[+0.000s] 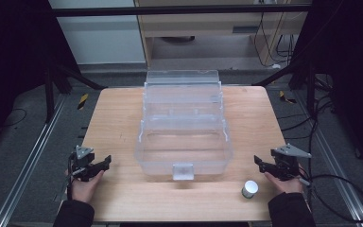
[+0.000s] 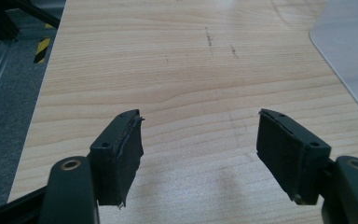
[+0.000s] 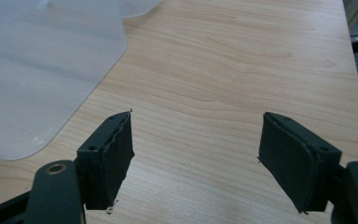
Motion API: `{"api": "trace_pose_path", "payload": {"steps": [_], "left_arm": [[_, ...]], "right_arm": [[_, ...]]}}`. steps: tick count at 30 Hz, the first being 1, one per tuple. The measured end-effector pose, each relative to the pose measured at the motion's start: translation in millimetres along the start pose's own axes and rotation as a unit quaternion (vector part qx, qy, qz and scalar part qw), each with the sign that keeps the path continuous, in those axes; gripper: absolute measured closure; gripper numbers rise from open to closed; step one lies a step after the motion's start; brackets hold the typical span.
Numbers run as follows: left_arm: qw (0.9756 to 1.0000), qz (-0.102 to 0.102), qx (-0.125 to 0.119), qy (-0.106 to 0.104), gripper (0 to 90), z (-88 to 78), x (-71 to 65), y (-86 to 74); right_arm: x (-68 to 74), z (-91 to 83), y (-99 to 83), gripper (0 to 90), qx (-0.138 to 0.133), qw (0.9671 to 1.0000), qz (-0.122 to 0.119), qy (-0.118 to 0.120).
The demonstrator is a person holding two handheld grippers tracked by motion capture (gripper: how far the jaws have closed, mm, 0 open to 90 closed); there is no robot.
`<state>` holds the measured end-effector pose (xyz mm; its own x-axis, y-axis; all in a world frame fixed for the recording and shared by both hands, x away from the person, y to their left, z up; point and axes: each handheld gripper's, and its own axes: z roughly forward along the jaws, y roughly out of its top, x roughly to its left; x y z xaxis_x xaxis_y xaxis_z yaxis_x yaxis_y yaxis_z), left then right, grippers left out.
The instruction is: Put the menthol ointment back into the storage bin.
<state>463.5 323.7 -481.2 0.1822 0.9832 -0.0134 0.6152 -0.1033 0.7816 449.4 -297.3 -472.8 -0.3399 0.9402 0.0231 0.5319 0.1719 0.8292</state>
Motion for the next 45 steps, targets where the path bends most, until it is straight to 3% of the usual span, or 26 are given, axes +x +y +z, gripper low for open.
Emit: {"api": "trace_pose_path", "payload": {"steps": [14,16,21,23,34,35,39,42,45], "left_arm": [[1.0,0.003,0.003,-0.007,31.9,-0.4,-2.1,-0.8],[0.9999,0.003,0.005,-0.008,32.6,0.2,-2.4,-1.2],[0.9999,0.005,0.008,-0.013,35.4,0.6,-3.0,-0.7],[0.9998,0.007,0.01,-0.014,36.2,0.6,-3.5,-0.7],[0.9997,0.013,0.013,-0.013,39.9,0.0,-4.8,-0.2],[0.9997,0.014,0.014,-0.013,40.0,-0.1,-5.0,-0.1],[0.9997,0.016,0.015,-0.013,40.1,-0.4,-5.1,0.3],[0.9997,0.016,0.015,-0.014,40.2,-0.5,-5.0,0.4],[0.9996,0.017,0.017,-0.015,40.2,-0.3,-5.4,0.4]], "right_arm": [[9.9,-14.6,18.8,28.8,0.02,0.999,-0.04,0.009],[13.2,-18.2,24.4,30.8,0.015,0.9989,-0.039,0.02],[18.4,-20.8,32.9,31.5,0.031,0.9977,-0.046,0.04],[23.9,-25.4,42.3,32.1,0.051,0.9958,-0.059,0.047],[36.7,-40.9,67.4,31.0,0.084,0.9889,-0.1,0.071],[39.3,-43.8,71.9,30.4,0.087,0.987,-0.113,0.072],[42.8,-45.7,75.4,30.2,0.101,0.9841,-0.123,0.08],[47.9,-47.1,77.2,31.6,0.112,0.9792,-0.149,0.08],[51.4,-47.4,77.3,32.2,0.125,0.9747,-0.16,0.092]]}}
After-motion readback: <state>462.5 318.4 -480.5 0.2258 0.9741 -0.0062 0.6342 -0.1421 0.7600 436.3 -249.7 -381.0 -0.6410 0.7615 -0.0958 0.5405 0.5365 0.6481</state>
